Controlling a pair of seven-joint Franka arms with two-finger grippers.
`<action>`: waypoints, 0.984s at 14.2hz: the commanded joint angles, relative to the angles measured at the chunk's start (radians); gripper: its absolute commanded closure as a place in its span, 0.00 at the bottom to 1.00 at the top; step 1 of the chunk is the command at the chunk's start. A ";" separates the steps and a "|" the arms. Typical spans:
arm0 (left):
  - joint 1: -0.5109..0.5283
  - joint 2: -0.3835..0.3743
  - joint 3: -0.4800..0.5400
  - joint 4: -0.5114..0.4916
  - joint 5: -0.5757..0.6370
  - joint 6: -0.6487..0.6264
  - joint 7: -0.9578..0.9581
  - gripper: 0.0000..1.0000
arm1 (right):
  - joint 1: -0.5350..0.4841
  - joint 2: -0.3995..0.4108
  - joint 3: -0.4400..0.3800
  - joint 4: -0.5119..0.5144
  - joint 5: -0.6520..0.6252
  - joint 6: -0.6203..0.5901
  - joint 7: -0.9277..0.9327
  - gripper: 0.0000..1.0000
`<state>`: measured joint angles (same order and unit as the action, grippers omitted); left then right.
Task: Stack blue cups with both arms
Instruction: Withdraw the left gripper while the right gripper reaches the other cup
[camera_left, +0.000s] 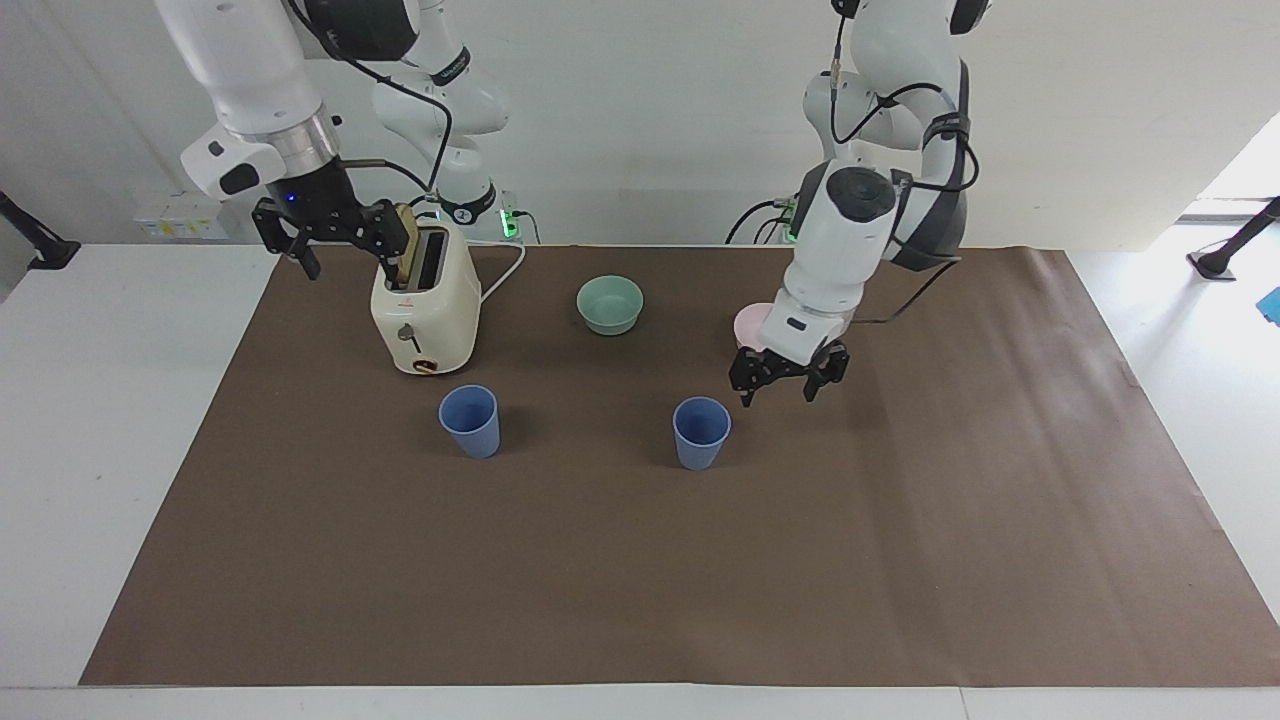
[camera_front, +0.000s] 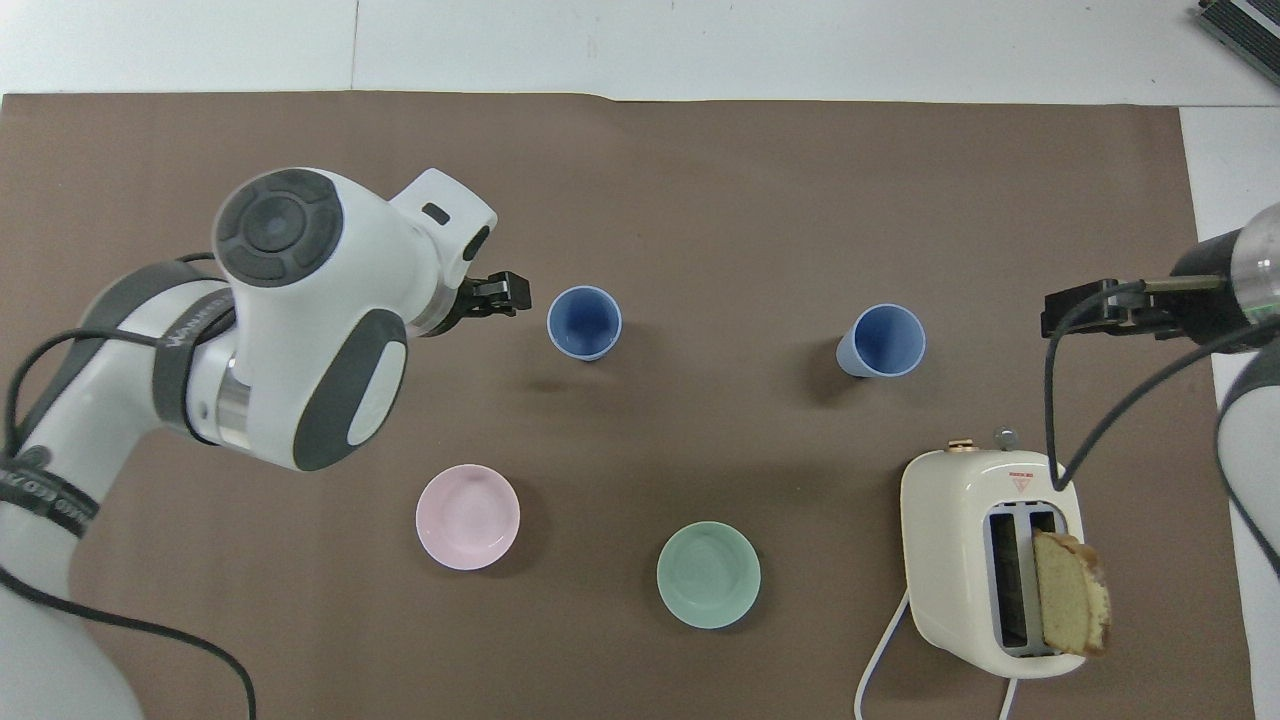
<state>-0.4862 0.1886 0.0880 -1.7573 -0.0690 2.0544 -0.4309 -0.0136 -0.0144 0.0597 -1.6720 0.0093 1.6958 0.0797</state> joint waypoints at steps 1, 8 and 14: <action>0.092 -0.095 -0.008 -0.024 0.005 -0.078 0.121 0.00 | 0.001 0.000 0.005 -0.148 0.049 0.134 0.014 0.00; 0.288 -0.178 -0.005 0.071 0.012 -0.298 0.415 0.00 | 0.017 0.146 0.006 -0.264 0.051 0.362 0.009 0.00; 0.357 -0.167 -0.005 0.176 0.086 -0.410 0.505 0.00 | 0.035 0.224 0.006 -0.294 0.051 0.442 0.008 0.00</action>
<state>-0.1359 0.0025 0.0956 -1.6278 -0.0345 1.6903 0.0619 0.0102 0.2087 0.0652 -1.9407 0.0344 2.1047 0.0844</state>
